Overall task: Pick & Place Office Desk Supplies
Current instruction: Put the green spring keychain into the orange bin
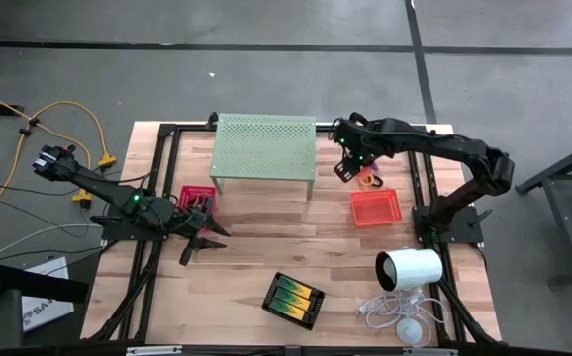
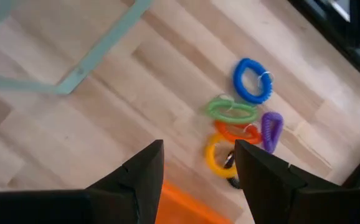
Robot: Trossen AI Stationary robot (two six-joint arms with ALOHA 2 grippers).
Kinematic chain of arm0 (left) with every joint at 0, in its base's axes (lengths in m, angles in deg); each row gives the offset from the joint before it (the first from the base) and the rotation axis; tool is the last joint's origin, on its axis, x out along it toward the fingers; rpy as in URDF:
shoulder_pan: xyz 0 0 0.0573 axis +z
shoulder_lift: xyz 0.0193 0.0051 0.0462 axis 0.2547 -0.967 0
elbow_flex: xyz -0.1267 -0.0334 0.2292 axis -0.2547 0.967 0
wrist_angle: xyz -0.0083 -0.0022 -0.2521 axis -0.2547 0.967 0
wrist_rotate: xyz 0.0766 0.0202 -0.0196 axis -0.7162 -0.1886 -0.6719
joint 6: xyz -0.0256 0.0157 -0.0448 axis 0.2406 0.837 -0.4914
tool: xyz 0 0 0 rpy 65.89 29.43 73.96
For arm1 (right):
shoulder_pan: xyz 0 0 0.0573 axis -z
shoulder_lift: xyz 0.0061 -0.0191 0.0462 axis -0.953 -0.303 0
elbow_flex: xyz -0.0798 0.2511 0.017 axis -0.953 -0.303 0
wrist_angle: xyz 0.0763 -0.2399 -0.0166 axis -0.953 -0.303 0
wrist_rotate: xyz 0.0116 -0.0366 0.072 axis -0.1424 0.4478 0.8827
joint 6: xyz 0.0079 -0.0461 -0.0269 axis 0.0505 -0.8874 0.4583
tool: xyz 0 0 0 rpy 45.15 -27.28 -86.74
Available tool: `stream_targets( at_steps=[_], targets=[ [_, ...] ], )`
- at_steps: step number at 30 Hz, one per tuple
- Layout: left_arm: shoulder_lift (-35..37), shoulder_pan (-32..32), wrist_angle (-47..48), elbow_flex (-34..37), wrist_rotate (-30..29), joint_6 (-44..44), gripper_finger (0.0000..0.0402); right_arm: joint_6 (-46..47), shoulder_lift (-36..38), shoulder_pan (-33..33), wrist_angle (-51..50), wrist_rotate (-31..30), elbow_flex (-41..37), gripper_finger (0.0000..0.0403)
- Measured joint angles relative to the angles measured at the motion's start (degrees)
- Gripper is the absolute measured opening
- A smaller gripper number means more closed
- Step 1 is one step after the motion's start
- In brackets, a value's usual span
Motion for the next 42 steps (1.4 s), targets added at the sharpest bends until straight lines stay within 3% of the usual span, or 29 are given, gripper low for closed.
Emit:
stream_targets(
  at_steps=[7, 21, 29, 42],
  targets=[
    [0.0, 0.02, -0.01, 0.0, -0.02, 0.0, 0.0136, -2.77, 0.0, 4.66, 4.28, 2.57, -2.67, 0.0184],
    [0.0, 0.0, 0.0, 0.0, -0.04, 0.0, 0.0136, -5.5, -0.04, 7.89, 10.5, 3.08, -4.29, 0.0184],
    [0.0, 0.02, -0.01, 0.0, -0.07, 0.0, 0.0136, -7.54, -0.22, 12.74, 11.62, 8.65, -4.25, 0.0184],
    [0.0, 0.02, -0.02, 0.0, -0.22, 0.0, 0.0136, -9.22, -5.82, 11.48, 9.33, 7.31, -4.2, 0.0184]
  ],
)
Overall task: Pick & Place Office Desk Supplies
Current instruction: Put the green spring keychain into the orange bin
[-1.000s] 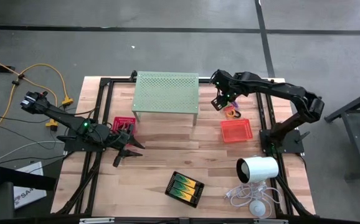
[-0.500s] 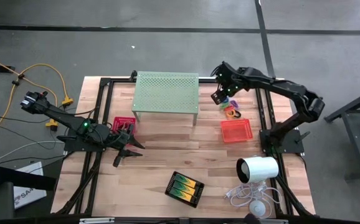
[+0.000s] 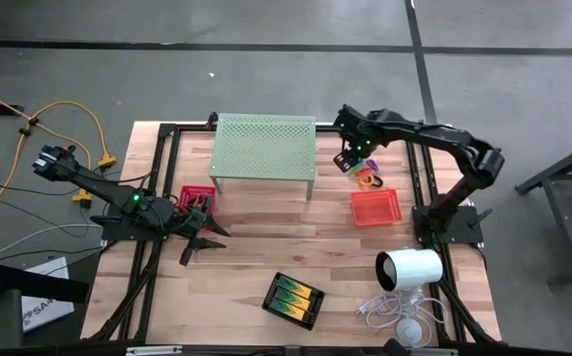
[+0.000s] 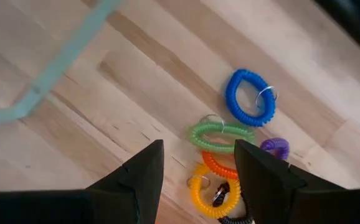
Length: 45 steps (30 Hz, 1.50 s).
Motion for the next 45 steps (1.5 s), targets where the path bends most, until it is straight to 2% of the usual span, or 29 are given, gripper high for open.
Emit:
stream_targets(
  at_steps=[17, 25, 34, 45],
  targets=[
    [0.0, -0.01, 0.0, 0.0, 0.18, 0.0, 0.0136, -1.97, -8.47, -2.17, -2.39, -0.5, 0.02, 0.0184],
    [0.0, 0.01, 0.0, 0.0, 0.24, 0.0, 0.0136, -3.73, -8.51, -3.35, -2.31, -3.77, 0.02, 0.0184],
    [0.0, -0.02, 0.0, 0.0, 0.22, 0.0, 0.0136, -8.69, -8.51, -3.72, -1.42, -3.46, 0.02, 0.0184],
    [0.0, -0.01, 0.0, 0.0, 0.2, 0.0, 0.0136, -10.27, -8.48, -5.06, -0.99, -5.2, -0.55, 0.0184]
  ],
)
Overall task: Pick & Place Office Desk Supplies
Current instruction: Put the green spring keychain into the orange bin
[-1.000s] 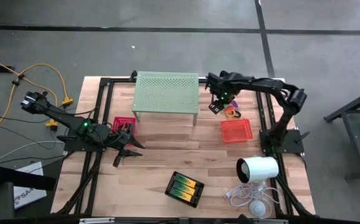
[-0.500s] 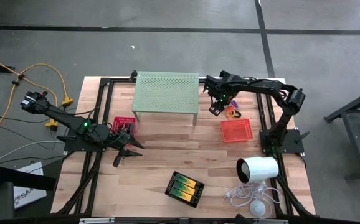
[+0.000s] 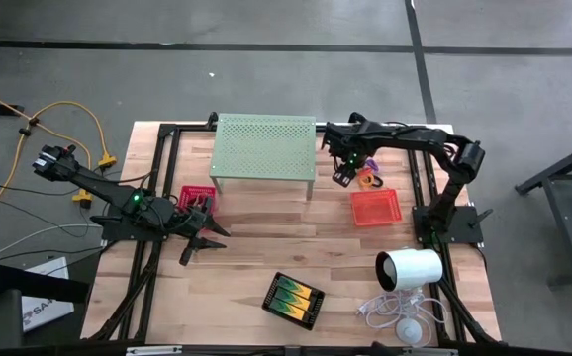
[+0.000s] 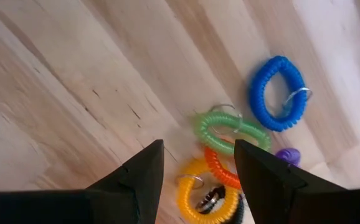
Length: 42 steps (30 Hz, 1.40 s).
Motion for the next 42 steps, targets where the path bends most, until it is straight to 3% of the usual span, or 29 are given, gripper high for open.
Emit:
stream_targets(
  at_steps=[7, 42],
  targets=[
    [0.0, 0.01, 0.02, 0.0, -0.02, 0.0, 0.0136, 0.61, 0.01, -0.65, 2.7, 0.24, -4.61, 0.0184],
    [-0.01, 0.01, 0.02, 0.0, -0.15, 0.0, 0.0136, -8.55, 0.01, -0.89, 10.48, -5.6, -9.33, 0.0184]
  ],
)
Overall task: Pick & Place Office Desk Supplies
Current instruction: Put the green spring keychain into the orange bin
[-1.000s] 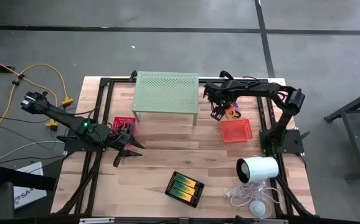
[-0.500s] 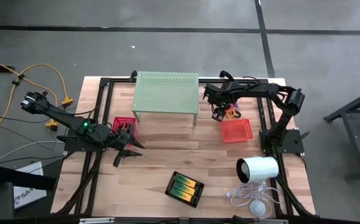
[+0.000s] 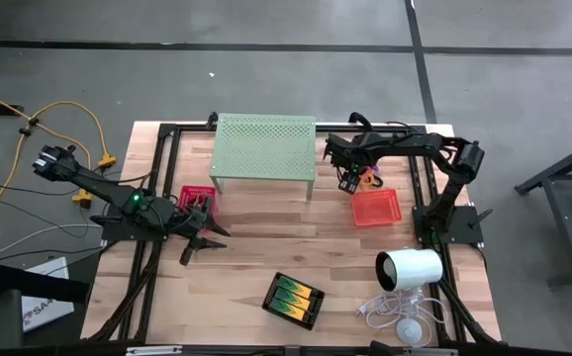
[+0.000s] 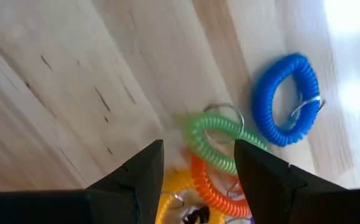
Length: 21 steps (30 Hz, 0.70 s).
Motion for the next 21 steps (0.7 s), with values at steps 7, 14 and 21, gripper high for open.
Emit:
stream_targets(
  at_steps=[7, 14, 21],
  targets=[
    [0.0, 0.0, -0.02, 0.0, 0.25, 0.0, 0.0136, 0.09, 0.0, 0.0, 1.37, -0.28, -1.51, 0.0184],
    [0.01, -0.01, -0.02, 0.0, 0.22, 0.0, 0.0136, -0.35, 0.0, 0.13, 2.65, -1.48, -1.51, 0.0182],
    [0.01, 0.01, -0.02, 0.0, 0.2, 0.0, 0.0136, -0.43, 0.0, 0.15, 2.76, -1.67, -1.51, 0.0138]
  ],
)
